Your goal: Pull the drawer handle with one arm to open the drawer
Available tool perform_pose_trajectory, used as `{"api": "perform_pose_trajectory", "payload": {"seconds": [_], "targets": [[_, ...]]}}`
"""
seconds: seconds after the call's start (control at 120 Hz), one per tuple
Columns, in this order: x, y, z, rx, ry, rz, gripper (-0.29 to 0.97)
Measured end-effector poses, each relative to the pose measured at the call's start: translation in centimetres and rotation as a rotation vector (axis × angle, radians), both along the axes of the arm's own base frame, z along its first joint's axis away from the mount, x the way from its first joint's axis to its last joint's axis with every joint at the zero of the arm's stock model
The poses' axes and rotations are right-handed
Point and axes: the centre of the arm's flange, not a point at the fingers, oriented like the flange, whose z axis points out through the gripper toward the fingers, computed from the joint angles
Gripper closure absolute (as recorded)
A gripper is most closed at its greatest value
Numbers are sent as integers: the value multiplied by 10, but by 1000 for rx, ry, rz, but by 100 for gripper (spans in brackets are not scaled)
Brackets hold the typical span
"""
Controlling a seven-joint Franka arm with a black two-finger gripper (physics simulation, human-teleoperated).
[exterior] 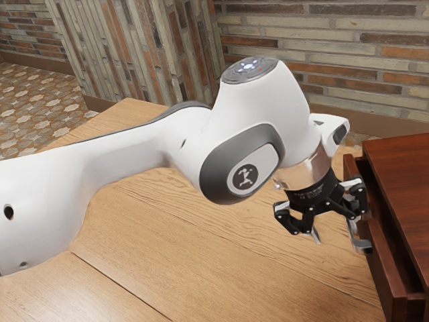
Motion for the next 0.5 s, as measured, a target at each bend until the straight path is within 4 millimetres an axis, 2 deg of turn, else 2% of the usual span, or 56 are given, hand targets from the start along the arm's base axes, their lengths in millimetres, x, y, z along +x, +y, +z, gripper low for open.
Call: {"api": "perform_pose_trajectory", "payload": {"seconds": [0.283, 0.5], "targets": [[-4, 12, 0, 9, -4, 6, 30], [-17, 28, -1, 10, 3, 17, 30]]}}
